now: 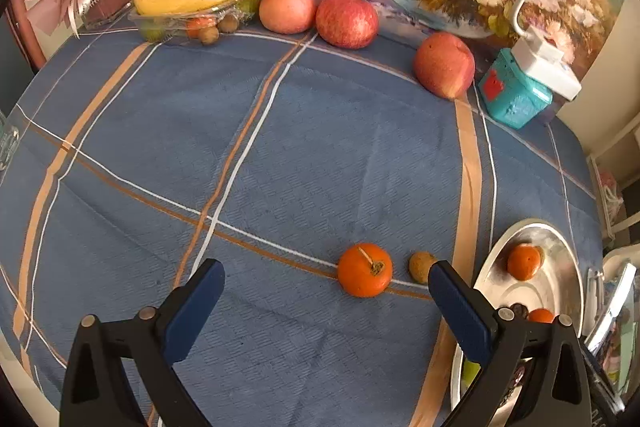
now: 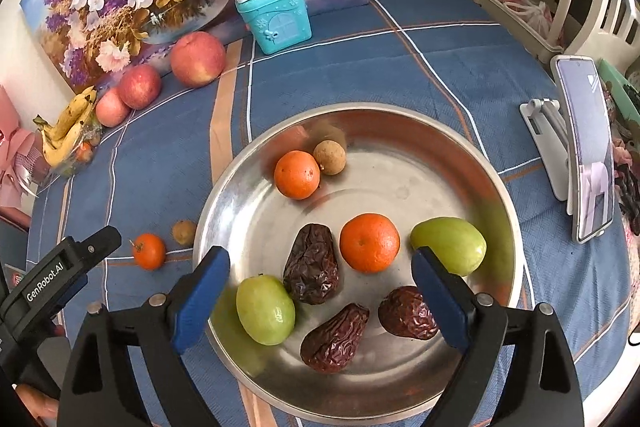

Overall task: Organize fruits
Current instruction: 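Withdraw both open tools from the bowl toward the last loose fruit, then grasp the stemmed tangerine with the left tool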

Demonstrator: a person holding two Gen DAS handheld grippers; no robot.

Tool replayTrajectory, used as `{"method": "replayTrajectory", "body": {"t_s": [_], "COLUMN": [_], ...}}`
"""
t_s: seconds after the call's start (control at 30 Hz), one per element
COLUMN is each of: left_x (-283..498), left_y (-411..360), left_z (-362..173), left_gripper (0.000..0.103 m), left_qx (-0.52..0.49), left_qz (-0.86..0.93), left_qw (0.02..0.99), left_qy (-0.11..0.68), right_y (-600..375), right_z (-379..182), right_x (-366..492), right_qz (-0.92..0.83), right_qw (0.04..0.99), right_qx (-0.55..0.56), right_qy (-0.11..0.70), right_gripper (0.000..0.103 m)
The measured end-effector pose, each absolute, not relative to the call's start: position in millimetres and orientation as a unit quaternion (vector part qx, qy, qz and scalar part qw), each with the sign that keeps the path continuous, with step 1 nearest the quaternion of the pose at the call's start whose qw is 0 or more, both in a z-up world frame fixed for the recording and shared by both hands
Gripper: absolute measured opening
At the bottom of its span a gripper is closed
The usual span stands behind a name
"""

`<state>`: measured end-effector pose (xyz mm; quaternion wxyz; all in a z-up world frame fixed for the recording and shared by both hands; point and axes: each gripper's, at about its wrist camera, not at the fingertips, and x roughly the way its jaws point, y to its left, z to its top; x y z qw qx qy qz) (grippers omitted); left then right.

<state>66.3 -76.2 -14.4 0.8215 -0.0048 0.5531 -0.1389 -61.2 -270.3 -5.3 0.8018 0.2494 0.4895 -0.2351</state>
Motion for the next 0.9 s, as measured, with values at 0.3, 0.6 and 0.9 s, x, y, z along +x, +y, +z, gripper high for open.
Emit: {"method": "replayTrajectory", "body": {"t_s": [0.3, 0.6, 0.9], "left_x": [66.6, 68.3, 70.7], "left_y": [-77.5, -81.4, -88.3], "left_z": [-13.8, -19.8, -30.7], "left_gripper": [0.103, 0.103, 0.077], "left_qx": [-0.005, -0.009, -0.038], "left_qz": [-0.144, -0.163, -0.192], "left_qw": [0.831, 0.819, 0.799], "left_qy": [0.538, 0.55, 0.569], "right_y": [-267.2, -265.0, -262.6], "right_z": [-2.3, -8.0, -18.4], "right_x": [-60.0, -56.1, -48.1], "right_qz": [-0.234, -0.23, -0.22], "right_qw": [0.81, 0.809, 0.806], "right_qx": [0.237, 0.231, 0.223], "right_qy": [0.483, 0.488, 0.502], "right_gripper": [0.093, 0.093, 0.093]}}
